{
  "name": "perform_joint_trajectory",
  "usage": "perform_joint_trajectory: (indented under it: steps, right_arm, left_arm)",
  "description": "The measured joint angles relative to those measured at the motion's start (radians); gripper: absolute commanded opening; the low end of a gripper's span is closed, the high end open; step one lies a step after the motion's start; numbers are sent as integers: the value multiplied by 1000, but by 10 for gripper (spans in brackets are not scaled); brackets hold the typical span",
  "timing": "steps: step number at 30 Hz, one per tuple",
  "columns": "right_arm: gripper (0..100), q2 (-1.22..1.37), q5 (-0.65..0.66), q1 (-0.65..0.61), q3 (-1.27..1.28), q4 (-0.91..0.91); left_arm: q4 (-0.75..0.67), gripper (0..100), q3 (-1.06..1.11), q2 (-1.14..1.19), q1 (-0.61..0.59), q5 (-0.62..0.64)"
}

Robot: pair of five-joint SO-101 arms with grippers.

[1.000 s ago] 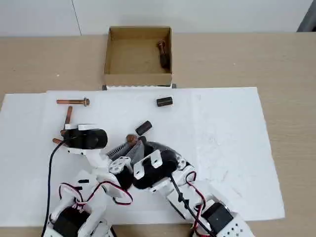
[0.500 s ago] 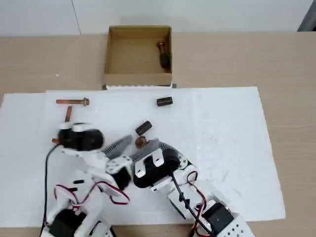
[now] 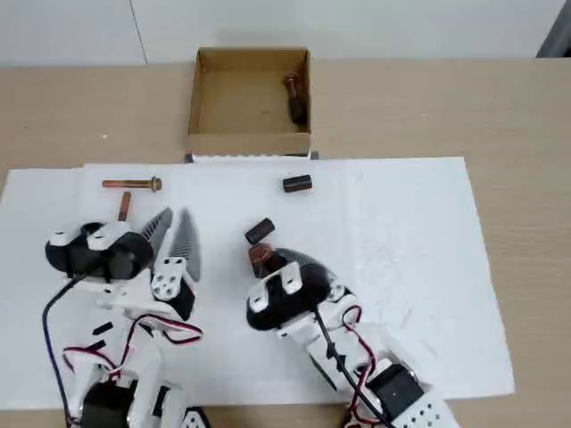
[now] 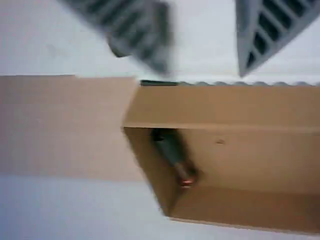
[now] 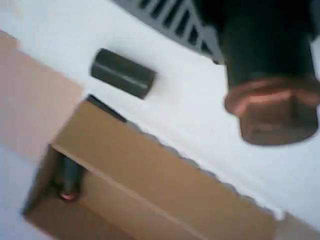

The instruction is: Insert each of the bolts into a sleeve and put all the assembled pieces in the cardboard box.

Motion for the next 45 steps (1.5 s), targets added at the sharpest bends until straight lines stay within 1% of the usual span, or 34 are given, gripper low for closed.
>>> perform_joint_trajectory:
  steps: [3,6,8,10,14,20,26,33,40,45]
  right_arm:
    - [3,0,-6,92,-28,0]
    - [3,0,-69,195,-52,18]
    - [3,0,-132,252,-84,78]
    - [3,0,-204,282,-121,164]
    - [3,0,-334,347,-175,321]
    - [3,0,-413,362,-282,423]
    - [3,48,-419,362,-423,454]
    - [3,295,-425,364,-623,454]
    - [4,549,-425,373,-841,450]
    - [4,736,-425,373,-971,322]
  left_arm:
    - [2,6,0,0,-35,-69]
    - [75,6,2,0,-43,-98]
    - [169,6,20,0,-44,-106]
    - [256,6,31,0,-48,-106]
    - [336,6,44,0,-51,-106]
    - [350,6,114,0,-51,-106]
    - [350,6,209,0,-51,-106]
    - [344,6,284,0,-51,-106]
    - [292,6,296,0,-51,-106]
    - [287,6,296,0,-51,-106]
